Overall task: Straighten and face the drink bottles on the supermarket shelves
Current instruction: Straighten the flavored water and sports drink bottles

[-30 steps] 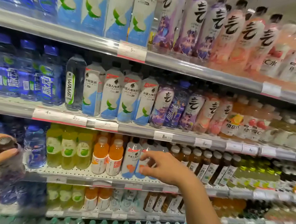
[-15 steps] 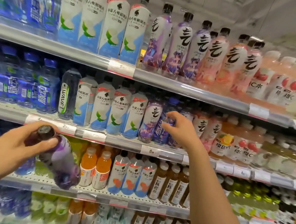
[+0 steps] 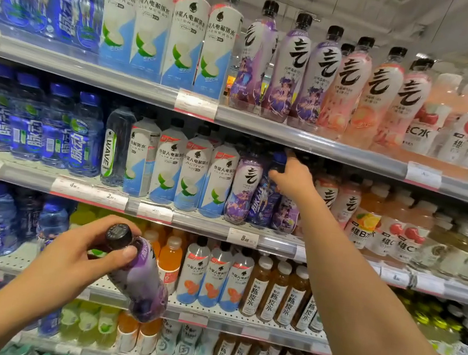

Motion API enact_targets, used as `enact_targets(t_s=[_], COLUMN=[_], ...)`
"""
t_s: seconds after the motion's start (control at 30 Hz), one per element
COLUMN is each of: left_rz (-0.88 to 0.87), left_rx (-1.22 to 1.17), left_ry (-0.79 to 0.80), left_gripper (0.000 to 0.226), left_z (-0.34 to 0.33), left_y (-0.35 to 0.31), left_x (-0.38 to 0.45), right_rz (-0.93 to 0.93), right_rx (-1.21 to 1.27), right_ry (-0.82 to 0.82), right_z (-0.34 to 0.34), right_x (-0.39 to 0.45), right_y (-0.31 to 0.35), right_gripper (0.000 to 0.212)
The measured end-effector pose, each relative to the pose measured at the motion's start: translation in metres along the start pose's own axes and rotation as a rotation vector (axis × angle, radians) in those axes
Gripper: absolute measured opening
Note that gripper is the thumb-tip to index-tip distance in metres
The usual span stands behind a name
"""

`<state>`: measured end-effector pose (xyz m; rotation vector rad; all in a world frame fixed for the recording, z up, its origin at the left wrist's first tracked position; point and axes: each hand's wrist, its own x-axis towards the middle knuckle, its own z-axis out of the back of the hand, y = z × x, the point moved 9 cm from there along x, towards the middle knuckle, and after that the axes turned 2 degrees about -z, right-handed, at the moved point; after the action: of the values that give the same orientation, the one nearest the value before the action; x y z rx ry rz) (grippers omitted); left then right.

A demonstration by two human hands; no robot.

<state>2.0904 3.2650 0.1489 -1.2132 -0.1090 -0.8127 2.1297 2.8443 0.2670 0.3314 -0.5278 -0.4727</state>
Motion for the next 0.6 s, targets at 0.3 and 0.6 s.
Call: enact_targets(t_s=[0.3, 0.6], left_rz=[-0.006, -0.021], left_rx=[-0.004, 0.018], left_ry=[0.028, 0.057], left_gripper=[0.049, 0.029], left_z=[-0.012, -0.031], left_y=[-0.005, -0.012], left_x=[0.003, 0.004], right_rz=[-0.002, 0.042], right_rx=[-0.082, -0.155], right_ry=[-0.074, -0.146], right_z=[0.004, 0.006], right_x=[-0.01, -0.034], right_y=[0.002, 0.004], right_gripper=[0.097, 0.092])
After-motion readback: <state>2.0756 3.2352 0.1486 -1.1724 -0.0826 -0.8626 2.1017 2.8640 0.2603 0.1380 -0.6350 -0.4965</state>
